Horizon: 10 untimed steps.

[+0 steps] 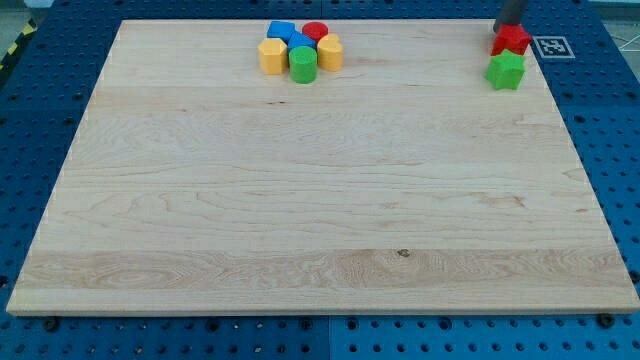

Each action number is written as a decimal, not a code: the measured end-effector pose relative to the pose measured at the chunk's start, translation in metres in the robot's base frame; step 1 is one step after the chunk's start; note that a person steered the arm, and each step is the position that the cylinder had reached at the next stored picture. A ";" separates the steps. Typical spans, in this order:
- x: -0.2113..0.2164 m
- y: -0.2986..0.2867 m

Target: Slide the red star to the green star

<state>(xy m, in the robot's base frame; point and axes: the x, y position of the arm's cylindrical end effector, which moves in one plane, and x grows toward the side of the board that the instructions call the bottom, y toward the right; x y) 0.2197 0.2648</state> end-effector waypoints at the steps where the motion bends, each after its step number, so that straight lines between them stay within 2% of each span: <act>1: -0.012 0.048; 2: 0.002 0.068; 3: 0.015 0.063; 5: 0.016 0.014; 8: 0.033 -0.004; 9: 0.033 -0.003; 10: 0.004 -0.008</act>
<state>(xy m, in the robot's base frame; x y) 0.2241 0.2571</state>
